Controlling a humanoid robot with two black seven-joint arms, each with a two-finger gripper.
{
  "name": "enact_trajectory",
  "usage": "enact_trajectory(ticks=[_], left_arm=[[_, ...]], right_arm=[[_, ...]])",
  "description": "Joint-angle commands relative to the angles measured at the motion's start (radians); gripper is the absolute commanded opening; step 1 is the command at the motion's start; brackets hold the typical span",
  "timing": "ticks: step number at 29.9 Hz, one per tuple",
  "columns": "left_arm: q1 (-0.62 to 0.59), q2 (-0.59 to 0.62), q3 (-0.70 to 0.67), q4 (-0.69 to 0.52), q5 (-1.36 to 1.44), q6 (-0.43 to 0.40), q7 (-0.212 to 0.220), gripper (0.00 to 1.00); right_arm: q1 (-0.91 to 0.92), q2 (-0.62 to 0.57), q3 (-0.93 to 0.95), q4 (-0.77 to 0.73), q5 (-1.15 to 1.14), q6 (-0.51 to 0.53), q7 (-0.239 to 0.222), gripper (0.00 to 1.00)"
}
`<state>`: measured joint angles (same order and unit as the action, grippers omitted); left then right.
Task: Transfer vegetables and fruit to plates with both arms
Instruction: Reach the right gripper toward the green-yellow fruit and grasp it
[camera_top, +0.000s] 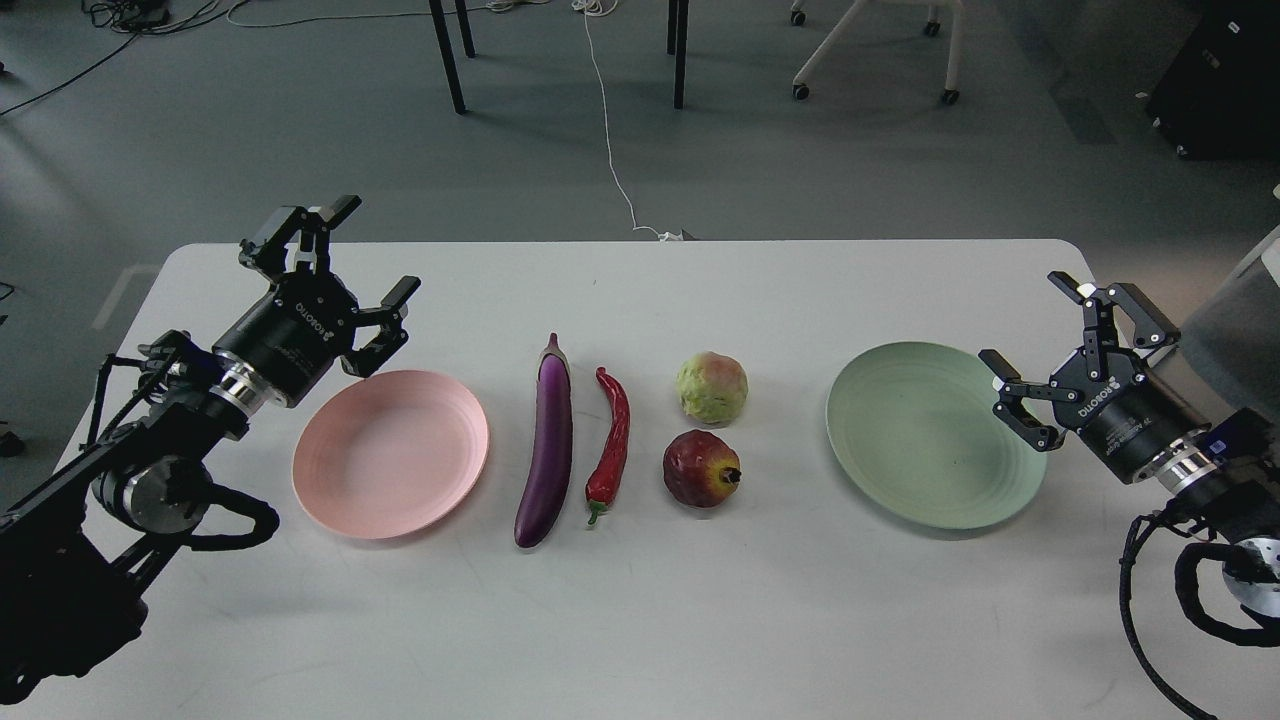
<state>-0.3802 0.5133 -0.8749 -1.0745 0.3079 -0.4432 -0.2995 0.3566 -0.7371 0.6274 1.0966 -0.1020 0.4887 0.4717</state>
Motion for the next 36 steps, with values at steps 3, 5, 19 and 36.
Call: enact_trajectory(ticks=[3,5,19,36], left_arm=[[0.017,0.005,-0.009,-0.004,0.003,0.001,-0.007,0.99],[0.014,0.010,-0.009,0.001,-0.001,0.003,-0.006,0.99],[-0.031,0.048,-0.007,0.007,-0.007,-0.045,-0.035,0.99],[-0.028,0.047,-0.013,-0.028,-0.007,-0.045,-0.043,0.99]], right_arm=[[0.013,-0.008,-0.003,0.002,-0.010,0.000,-0.001,0.99],[0.045,-0.019,0.000,0.008,-0.057,0.000,-0.001,0.99],[0.888,-0.021,-0.556,-0.007,-0.948,0.000,0.017,0.99],[1.111,0.538,-0.999,-0.360,-1.265,0.000,0.017,0.99]])
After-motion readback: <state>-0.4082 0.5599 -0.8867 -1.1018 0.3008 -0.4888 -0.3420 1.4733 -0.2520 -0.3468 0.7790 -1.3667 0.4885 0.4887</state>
